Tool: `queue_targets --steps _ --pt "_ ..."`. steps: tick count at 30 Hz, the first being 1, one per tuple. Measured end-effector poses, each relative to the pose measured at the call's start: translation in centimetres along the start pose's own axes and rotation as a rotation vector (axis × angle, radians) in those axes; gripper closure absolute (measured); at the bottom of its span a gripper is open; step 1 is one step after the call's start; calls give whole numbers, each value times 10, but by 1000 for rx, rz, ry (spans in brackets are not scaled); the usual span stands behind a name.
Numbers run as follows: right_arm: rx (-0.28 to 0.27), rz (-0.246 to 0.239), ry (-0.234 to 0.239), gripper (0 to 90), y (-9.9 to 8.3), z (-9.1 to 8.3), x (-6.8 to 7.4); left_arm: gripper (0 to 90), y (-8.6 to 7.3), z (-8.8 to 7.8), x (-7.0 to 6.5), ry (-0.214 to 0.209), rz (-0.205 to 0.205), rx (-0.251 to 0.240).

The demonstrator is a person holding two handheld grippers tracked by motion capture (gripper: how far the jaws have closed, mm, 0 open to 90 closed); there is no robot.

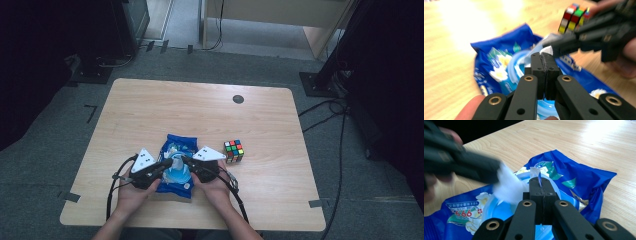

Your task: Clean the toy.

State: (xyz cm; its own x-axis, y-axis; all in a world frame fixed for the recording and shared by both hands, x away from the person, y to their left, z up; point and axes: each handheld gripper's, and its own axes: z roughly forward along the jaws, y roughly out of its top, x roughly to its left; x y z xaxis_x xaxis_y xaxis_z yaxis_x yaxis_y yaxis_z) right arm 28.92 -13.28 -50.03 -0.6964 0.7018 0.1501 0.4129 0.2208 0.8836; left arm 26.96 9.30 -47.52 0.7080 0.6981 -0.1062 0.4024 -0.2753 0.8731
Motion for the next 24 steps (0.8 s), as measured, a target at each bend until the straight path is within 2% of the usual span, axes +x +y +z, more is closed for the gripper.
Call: queue_targets --steps 2,4,5,8,11,14,16,19,21,24 --pt "7 -7 -1 849 -1 -1 0 900 5 -8 2 6 -9 -32" --pt "9 -3 19 720 -1 -3 0 900 10 -15 3 5 -13 -61" --pt "1 4 15 676 -2 -5 0 899 13 -19 3 10 -12 -74" --pt "-36 0 -13 573 -3 -20 -3 898 21 -27 4 6 -13 -103" --pt "-75 8 -71 511 -6 -39 -8 897 26 -31 6 1 -12 -130" --pt "-110 -1 -152 434 -8 -61 -12 896 29 -29 8 2 -18 -149" --pt "-145 -4 -241 365 -9 -76 -16 896 31 -28 9 1 -24 -155" --pt "-178 40 -396 249 -14 -97 -29 895 35 -28 9 -4 -26 -181" --pt "-141 80 -449 200 -19 -101 -36 895 40 -30 9 -21 -33 -201" --pt "-70 134 -480 153 -29 -94 -49 893 45 -31 8 -59 -55 -218"
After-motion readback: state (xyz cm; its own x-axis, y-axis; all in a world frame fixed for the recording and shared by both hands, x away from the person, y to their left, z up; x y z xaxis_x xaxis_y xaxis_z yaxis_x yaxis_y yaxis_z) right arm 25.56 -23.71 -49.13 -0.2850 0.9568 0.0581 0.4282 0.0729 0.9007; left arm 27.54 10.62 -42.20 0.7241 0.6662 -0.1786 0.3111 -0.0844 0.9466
